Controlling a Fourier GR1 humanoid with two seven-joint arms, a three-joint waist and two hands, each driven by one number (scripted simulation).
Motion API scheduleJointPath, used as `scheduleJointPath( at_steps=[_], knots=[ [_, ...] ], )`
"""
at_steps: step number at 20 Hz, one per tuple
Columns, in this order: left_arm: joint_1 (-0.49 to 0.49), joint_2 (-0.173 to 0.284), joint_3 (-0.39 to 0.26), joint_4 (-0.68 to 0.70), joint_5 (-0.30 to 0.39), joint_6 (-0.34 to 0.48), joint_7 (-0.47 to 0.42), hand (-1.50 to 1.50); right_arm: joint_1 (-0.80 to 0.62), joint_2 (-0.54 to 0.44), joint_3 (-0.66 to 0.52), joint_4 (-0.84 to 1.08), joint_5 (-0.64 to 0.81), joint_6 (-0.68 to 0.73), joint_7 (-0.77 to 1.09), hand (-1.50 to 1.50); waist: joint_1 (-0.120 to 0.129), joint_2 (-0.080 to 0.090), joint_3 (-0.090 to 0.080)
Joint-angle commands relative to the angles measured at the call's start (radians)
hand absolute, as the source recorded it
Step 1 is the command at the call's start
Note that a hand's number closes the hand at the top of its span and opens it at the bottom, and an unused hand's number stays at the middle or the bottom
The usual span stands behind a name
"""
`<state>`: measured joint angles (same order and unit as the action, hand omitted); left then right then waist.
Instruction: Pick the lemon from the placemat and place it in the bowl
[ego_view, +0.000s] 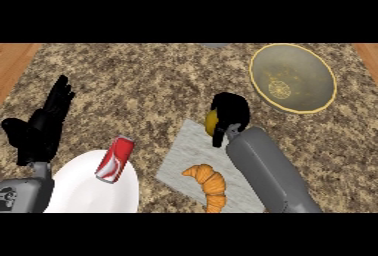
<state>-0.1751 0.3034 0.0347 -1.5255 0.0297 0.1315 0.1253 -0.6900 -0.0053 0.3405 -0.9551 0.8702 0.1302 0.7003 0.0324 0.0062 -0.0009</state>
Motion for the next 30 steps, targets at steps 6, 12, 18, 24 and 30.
scheduleJointPath(
  at_steps=[6, 12, 18, 24, 30],
  knots=[
    [0.004, 0.011, 0.043, 0.012, 0.015, -0.021, 0.000, 0.00, -0.218, -0.013, 0.041, 0.036, 0.065, -0.083, -0.005, 1.50, -0.024, -0.006, 0.001],
    [0.026, 0.009, 0.036, -0.003, -0.015, 0.000, -0.012, 0.00, -0.335, -0.028, 0.030, -0.143, 0.198, -0.204, 0.204, 1.50, -0.035, -0.014, 0.001],
    [0.037, -0.006, 0.027, -0.064, -0.012, -0.009, 0.032, 0.00, -0.283, -0.101, -0.043, -0.295, 0.222, -0.174, 0.227, 1.50, -0.032, -0.009, 0.001],
    [0.013, 0.000, 0.076, 0.028, 0.000, -0.041, -0.039, 0.00, -0.214, -0.160, -0.145, -0.454, 0.157, -0.093, 0.190, 1.50, -0.037, -0.008, 0.001],
    [0.035, -0.004, 0.060, -0.042, -0.007, -0.049, 0.017, 0.00, -0.196, -0.261, -0.310, -0.242, 0.045, -0.210, -0.068, 1.50, -0.025, -0.004, 0.001]
  ],
)
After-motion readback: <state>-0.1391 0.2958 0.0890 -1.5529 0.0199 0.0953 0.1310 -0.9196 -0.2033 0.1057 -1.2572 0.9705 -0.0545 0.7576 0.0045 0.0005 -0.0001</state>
